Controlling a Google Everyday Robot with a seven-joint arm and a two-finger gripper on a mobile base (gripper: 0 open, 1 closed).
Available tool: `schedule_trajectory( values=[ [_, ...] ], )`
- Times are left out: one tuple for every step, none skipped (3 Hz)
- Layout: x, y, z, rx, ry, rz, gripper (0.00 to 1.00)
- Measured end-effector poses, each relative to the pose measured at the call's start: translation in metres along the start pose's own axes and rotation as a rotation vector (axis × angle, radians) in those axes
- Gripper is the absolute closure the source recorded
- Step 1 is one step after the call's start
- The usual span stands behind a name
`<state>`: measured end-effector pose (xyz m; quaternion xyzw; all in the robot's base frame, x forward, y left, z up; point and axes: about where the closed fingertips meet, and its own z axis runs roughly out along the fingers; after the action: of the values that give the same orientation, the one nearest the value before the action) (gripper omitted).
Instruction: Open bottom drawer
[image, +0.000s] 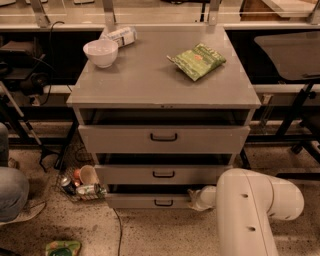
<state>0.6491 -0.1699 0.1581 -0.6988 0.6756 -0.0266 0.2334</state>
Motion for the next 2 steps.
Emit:
schedule_trajectory(
  values=[
    [0.0, 0.0, 0.0, 0.0, 0.0, 0.0, 1.0],
    [0.0022, 0.0069, 0.0017, -0.005, 0.004, -0.006, 1.0]
  ],
)
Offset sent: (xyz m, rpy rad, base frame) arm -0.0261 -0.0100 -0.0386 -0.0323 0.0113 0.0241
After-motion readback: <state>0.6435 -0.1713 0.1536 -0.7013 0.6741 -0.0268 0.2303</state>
